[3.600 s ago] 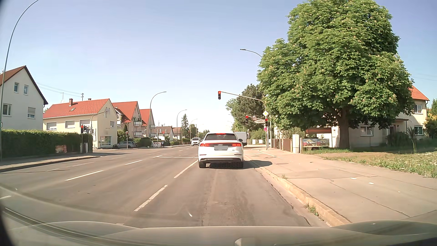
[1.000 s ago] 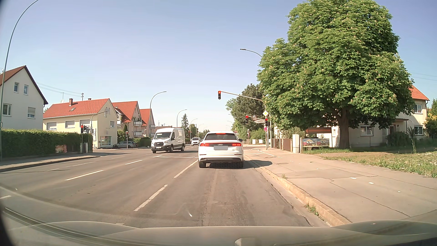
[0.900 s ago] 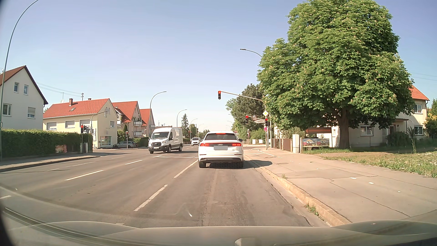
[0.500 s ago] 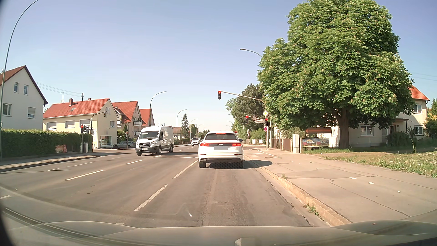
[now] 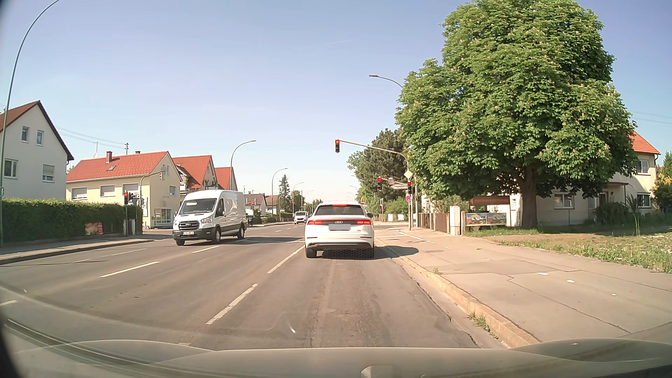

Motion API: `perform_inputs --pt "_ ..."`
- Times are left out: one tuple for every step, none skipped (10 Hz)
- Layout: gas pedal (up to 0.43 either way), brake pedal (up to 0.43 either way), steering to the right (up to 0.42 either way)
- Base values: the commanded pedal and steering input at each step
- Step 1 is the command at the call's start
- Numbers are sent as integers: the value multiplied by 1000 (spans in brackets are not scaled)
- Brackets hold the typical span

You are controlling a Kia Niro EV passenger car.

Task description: Follow the waypoints while adhering to traffic rules and regulations

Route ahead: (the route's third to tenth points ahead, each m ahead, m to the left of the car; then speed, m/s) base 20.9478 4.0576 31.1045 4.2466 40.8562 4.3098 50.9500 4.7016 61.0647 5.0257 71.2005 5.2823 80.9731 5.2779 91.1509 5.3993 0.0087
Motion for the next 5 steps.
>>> perform_inputs --pt "0 274 8" --pt "0 274 7" --pt "0 274 8" --pt "0 274 8" --pt "0 274 7"
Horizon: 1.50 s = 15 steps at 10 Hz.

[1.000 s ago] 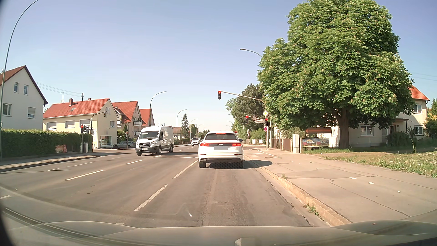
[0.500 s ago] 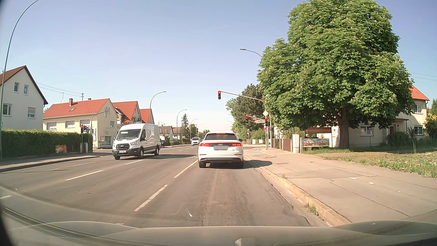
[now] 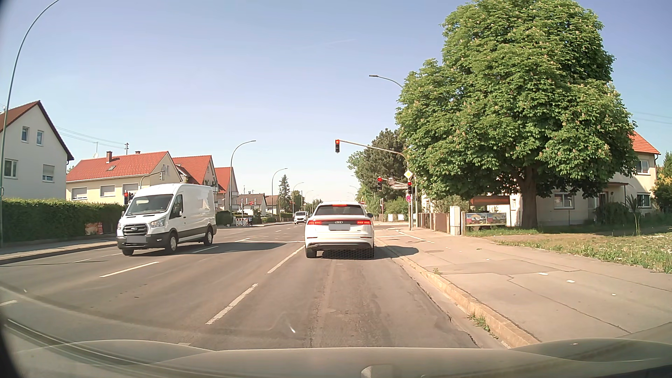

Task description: Follow the waypoints while adhering to traffic rules and regulations

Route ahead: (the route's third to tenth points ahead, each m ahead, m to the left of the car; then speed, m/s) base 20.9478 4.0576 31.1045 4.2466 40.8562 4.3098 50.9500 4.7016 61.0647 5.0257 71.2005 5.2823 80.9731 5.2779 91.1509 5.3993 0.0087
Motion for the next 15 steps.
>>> perform_inputs --pt "0 274 8" --pt "0 274 8" --pt "0 274 8" --pt "0 274 7" --pt "0 274 7" --pt "0 274 7" --pt "0 274 7" --pt "0 274 8" --pt "0 274 7" --pt "0 274 8" --pt "0 274 7" --pt "0 274 7" --pt "0 274 8" --pt "0 274 8" --pt "0 274 7"
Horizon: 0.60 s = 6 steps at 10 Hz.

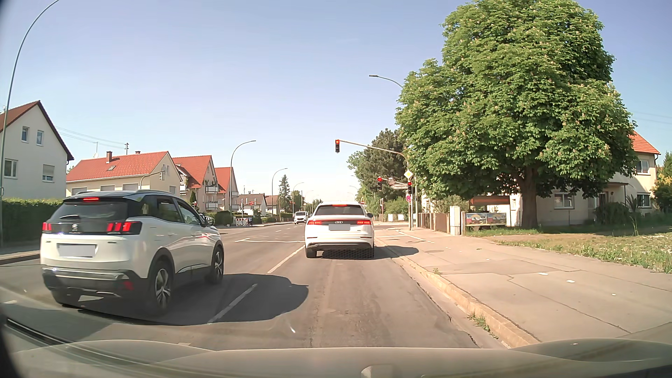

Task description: Follow the waypoints while adhering to traffic rules and regulations

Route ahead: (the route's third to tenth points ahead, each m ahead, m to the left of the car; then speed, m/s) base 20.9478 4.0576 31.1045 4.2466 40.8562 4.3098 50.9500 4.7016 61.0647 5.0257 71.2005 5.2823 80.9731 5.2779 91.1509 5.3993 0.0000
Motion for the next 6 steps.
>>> perform_inputs --pt "0 274 7" --pt "0 274 8" --pt "0 274 7" --pt "0 274 8" --pt "0 274 8" --pt "0 274 8"
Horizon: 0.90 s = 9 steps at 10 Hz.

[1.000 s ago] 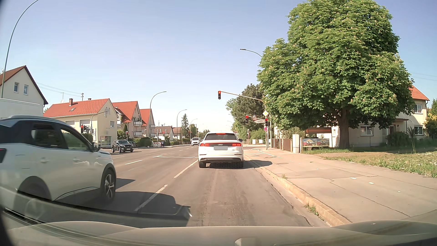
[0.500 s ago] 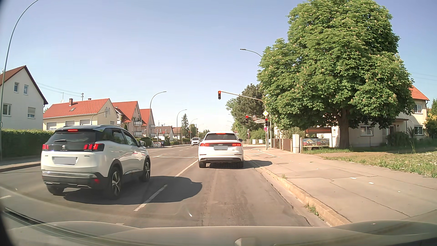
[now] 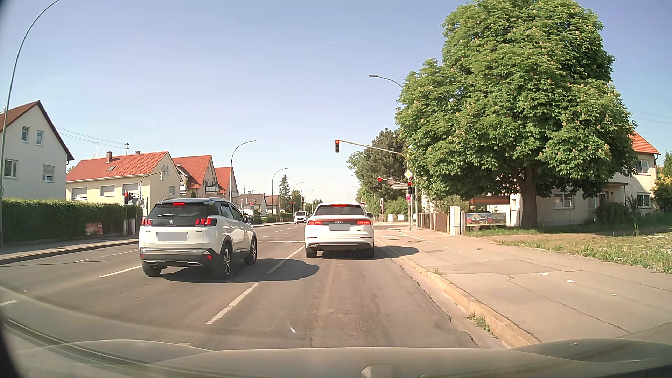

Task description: Follow the waypoints while adhering to traffic rules and regulations

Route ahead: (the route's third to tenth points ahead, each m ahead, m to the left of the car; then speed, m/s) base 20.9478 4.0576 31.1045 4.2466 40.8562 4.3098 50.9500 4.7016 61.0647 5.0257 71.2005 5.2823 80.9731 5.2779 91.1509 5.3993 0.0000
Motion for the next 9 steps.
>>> perform_inputs --pt "0 268 7" --pt "0 274 8" --pt "0 274 8" --pt "0 274 8" --pt "0 268 7" --pt "0 274 7" --pt "0 274 8" --pt "0 274 8" --pt "0 274 8"
